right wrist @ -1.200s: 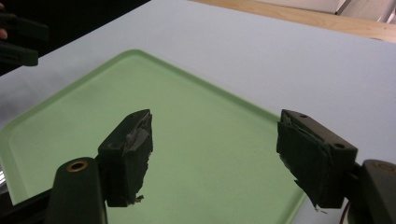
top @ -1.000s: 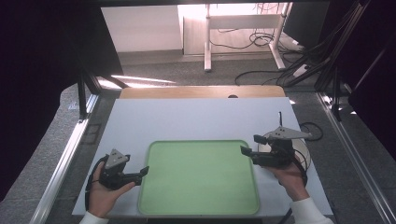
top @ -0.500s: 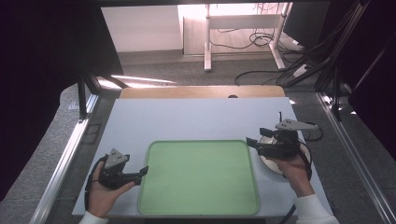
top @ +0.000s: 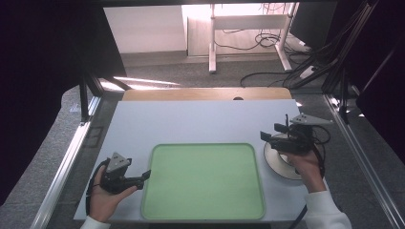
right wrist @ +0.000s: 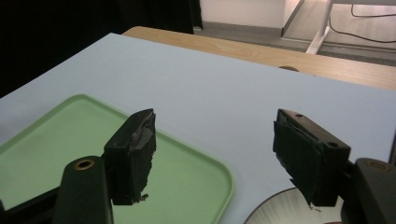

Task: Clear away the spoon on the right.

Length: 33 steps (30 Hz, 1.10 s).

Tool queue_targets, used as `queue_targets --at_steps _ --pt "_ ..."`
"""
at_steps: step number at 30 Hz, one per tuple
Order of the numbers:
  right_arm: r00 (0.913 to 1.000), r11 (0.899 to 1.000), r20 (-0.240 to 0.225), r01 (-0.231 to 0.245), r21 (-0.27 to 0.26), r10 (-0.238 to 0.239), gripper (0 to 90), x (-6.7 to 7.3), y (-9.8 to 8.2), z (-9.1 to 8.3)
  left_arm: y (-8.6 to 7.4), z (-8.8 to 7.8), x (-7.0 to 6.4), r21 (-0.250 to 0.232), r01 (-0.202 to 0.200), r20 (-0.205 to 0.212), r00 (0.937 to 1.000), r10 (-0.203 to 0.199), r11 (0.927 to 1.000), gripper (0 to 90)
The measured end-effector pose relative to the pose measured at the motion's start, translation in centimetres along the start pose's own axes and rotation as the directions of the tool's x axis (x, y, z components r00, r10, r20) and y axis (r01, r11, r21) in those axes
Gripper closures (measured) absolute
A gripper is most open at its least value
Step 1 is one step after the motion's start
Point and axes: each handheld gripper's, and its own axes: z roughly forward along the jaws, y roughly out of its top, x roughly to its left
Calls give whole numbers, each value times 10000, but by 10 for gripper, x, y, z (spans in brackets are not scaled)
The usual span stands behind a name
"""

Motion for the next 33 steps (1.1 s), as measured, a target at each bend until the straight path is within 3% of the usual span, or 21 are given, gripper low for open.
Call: queue_targets --at_steps 6,12,20,28,33 --pt "9993 10000 366 42 45 -44 309 -11 4 0 -1 -1 1 -2 -59 2 10000 59 10000 166" --pt "9953 9984 781 -569 -33 570 318 -34 4 -3 0 -1 0 -34 -133 33 9999 133 9999 166" --pt "9904 9954 993 -962 -46 962 319 -61 2 -2 -2 -1 1 3 -111 -1 9999 111 9999 166" --pt "9819 9900 1397 -1350 410 1281 336 -85 -4 10 0 -1 0 -2 -117 -38 9999 117 9999 166" --pt "9747 9809 1597 -1724 899 1566 383 -98 -9 21 -1 0 0 32 -119 -22 9999 119 9999 166"
